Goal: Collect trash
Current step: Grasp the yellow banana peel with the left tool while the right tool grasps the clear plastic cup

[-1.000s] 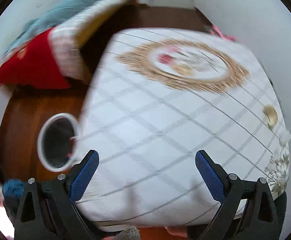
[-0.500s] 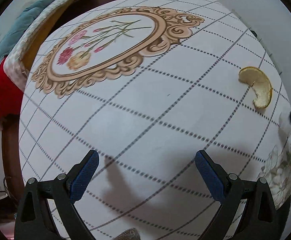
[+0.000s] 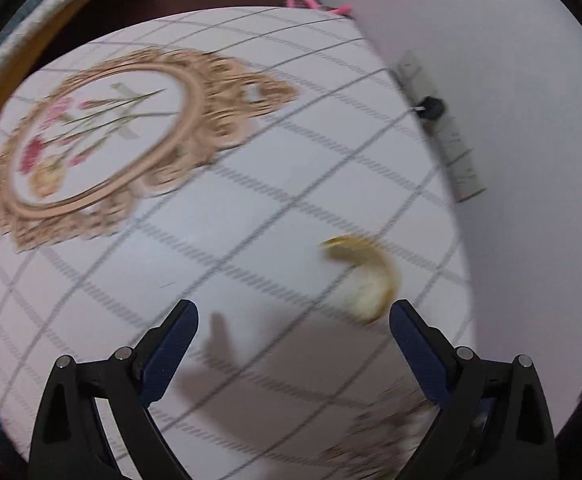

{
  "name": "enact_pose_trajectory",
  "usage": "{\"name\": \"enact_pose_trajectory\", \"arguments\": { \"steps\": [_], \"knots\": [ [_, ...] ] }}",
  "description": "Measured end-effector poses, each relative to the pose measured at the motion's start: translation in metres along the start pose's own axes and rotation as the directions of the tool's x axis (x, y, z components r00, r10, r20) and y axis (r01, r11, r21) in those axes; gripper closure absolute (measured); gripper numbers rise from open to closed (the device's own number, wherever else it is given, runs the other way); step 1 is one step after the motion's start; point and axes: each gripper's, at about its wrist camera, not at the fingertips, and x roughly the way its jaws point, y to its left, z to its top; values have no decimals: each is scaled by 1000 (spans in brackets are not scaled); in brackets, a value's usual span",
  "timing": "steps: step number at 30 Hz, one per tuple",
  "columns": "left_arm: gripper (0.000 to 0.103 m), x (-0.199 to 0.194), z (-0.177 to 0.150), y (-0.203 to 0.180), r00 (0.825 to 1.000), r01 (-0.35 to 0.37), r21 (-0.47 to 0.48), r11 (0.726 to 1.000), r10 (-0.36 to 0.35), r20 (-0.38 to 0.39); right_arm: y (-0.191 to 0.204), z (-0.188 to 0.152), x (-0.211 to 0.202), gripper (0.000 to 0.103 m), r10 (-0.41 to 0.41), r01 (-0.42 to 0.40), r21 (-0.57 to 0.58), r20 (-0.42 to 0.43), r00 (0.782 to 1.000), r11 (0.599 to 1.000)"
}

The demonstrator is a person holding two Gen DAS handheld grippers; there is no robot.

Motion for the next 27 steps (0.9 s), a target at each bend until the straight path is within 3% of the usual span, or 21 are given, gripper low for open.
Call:
{"name": "enact_pose_trajectory", "arguments": {
  "steps": [1, 3, 4, 6, 7, 10, 17, 22, 27],
  "knots": [
    [13, 4, 3, -8, 1000, 11, 11, 1000, -11, 4, -3, -4, -2, 61, -6, 6, 7, 3, 1000, 1000],
    [38, 15, 7, -24, 1000, -6, 55, 998, 7, -11, -8, -9, -2, 61, -16, 16, 8, -4, 1000, 1000],
    [61, 22, 7, -30, 1000, -17, 76, 997, 19, -24, -9, -10, -3, 61, -14, 14, 11, 4, 1000, 1000],
    [77, 23, 6, -39, 999, -40, 109, 993, 39, 5, -11, -11, -5, 61, -22, 22, 14, 5, 1000, 1000],
    [95, 21, 5, -42, 999, -41, 121, 992, 39, 13, -11, -11, -5, 61, -23, 23, 17, 3, 1000, 1000],
    [96, 11, -2, -42, 999, -36, 121, 992, 34, 20, -10, -11, -9, 61, -31, 31, 13, 9, 999, 999],
    [97, -52, -30, -14, 985, -115, 114, 987, 98, 142, 6, -15, -28, 60, -31, 31, -27, 32, 999, 999],
    [97, -105, -59, 57, 970, -148, 58, 987, 133, 201, 41, -18, -48, 61, -1, 6, -99, 48, 999, 995],
    [97, -160, -80, 131, 958, -172, -36, 984, 176, 227, 103, -26, -68, 61, 73, -63, -191, 48, 996, 980]
  ]
}}
